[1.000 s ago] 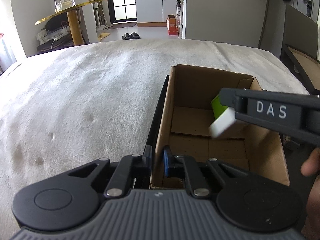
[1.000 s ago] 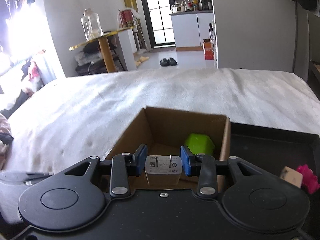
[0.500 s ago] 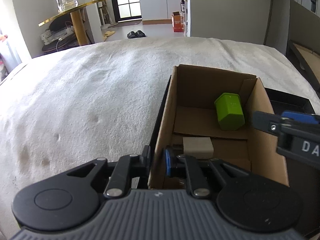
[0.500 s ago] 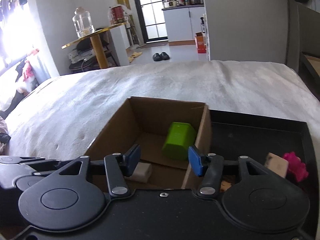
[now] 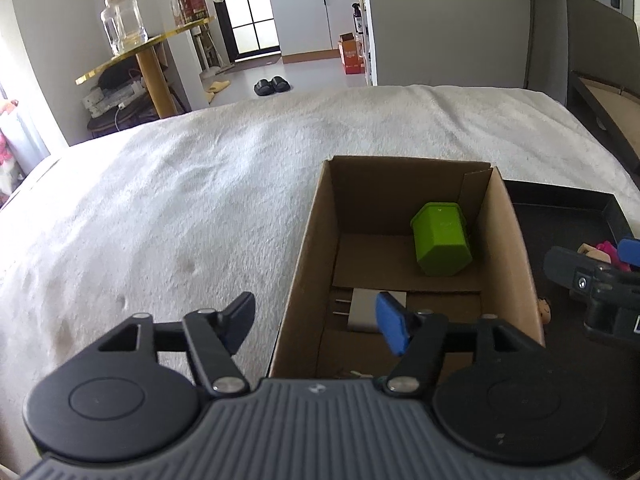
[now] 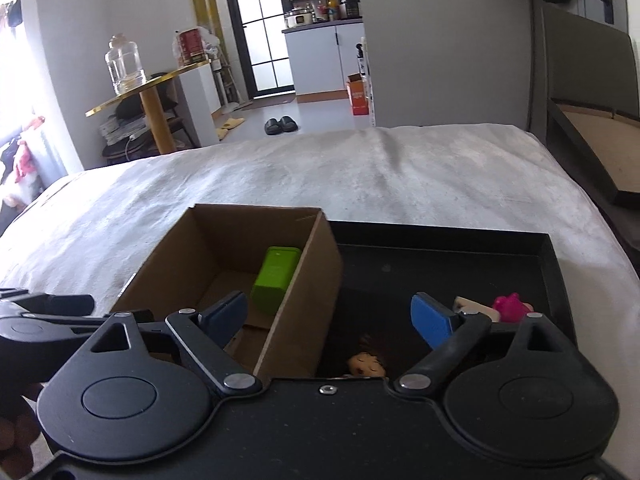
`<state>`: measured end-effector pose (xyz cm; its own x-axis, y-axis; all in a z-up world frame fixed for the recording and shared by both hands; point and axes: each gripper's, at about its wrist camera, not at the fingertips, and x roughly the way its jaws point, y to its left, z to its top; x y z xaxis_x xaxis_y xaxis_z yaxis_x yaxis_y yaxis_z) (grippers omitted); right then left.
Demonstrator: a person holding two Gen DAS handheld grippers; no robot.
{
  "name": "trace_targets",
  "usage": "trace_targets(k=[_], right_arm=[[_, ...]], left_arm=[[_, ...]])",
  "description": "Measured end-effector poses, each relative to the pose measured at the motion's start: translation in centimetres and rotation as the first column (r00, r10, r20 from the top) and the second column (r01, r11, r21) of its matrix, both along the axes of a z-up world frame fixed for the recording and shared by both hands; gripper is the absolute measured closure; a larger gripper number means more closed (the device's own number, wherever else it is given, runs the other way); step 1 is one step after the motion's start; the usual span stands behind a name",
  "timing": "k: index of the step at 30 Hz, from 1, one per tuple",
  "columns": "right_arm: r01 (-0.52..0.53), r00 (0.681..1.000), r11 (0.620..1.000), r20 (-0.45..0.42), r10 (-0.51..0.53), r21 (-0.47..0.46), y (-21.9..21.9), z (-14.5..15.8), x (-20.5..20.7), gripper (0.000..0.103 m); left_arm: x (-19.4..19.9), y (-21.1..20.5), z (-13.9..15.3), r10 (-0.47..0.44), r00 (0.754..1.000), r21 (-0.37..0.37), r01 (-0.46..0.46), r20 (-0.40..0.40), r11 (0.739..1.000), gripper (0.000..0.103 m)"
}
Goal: Organize rigid objects
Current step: 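Move the right gripper to the beige cube charger and grasp it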
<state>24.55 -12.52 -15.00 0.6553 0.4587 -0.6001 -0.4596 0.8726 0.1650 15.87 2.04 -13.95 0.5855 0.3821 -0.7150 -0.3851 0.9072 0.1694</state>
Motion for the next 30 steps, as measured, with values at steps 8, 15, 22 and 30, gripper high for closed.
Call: trace_targets(k=[8, 15, 22, 30], right_arm=[[0.059, 0.998, 0.998, -0.009, -0.059, 0.002, -1.9, -1.0, 1.0, 0.014], [0.116, 0.993, 0.993, -0.032, -0.116, -0.013, -3.4, -2.4, 2.1, 0.014], [0.164, 0.985, 0.986, -0.056, -0.165, -0.033, -4.3, -3.8, 3.4, 0.014], [0.216, 0.973, 0.974, -0.069, -0.221, -0.072, -5.0, -5.5, 5.3, 0.011]], left_arm=[[0.9, -1.2, -0.3, -0.016, 1.0, 0.028, 0.016, -0.014, 0.999, 0.032], [1.5, -1.9, -0.8, -0.018, 0.999, 0.046, 0.019, -0.04, 0.999, 0.028], [2.2, -2.5, -1.3, -0.024, 0.998, 0.071, 0.028, -0.056, 0.997, 0.025], [3.0, -2.6, -1.8, 0.012, 0.997, 0.107, -0.004, -0.075, 0.994, 0.024]])
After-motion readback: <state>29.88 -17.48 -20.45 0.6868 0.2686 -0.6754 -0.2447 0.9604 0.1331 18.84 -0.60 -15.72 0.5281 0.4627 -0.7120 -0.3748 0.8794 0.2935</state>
